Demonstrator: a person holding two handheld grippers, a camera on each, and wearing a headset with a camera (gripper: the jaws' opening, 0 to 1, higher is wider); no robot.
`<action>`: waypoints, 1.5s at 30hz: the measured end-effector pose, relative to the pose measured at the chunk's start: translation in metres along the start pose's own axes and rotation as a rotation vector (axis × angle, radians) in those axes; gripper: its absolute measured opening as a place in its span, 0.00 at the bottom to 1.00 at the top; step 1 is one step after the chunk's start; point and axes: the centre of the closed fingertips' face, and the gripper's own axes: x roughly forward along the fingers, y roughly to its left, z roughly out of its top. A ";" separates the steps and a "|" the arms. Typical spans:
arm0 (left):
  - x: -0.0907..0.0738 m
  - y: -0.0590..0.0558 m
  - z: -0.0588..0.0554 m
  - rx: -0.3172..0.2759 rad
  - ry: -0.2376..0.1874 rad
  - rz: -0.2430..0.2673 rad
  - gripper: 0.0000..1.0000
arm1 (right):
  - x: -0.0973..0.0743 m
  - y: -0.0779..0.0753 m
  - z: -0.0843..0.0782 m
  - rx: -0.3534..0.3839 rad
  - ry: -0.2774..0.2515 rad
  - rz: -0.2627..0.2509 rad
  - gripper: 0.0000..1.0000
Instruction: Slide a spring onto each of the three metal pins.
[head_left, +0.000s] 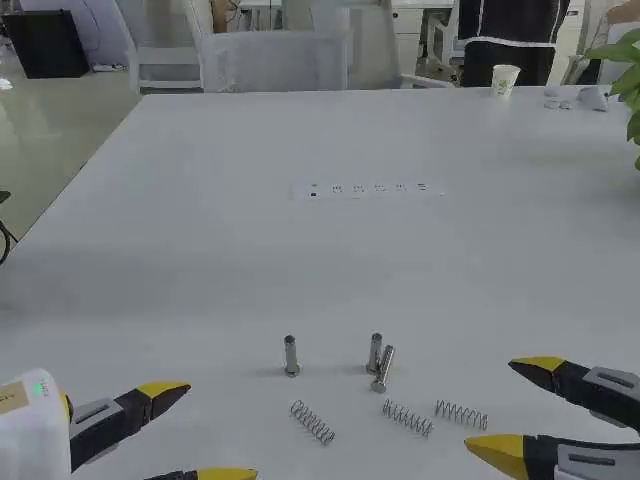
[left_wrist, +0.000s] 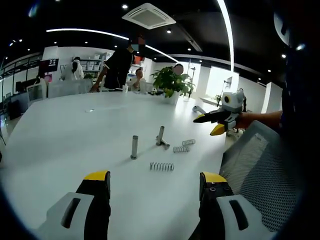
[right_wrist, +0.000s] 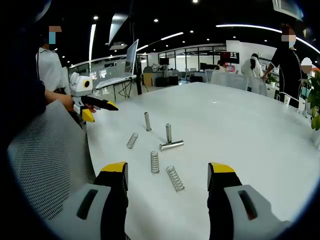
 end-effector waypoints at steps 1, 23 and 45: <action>0.000 0.000 0.000 0.000 0.000 -0.001 0.69 | 0.000 0.000 0.000 0.000 0.000 0.001 0.64; 0.002 -0.001 -0.001 -0.004 -0.002 0.000 0.70 | 0.000 -0.001 0.000 0.002 -0.006 -0.003 0.64; 0.001 -0.003 0.003 -0.003 -0.008 -0.001 0.70 | -0.002 -0.002 0.000 0.005 -0.009 -0.008 0.64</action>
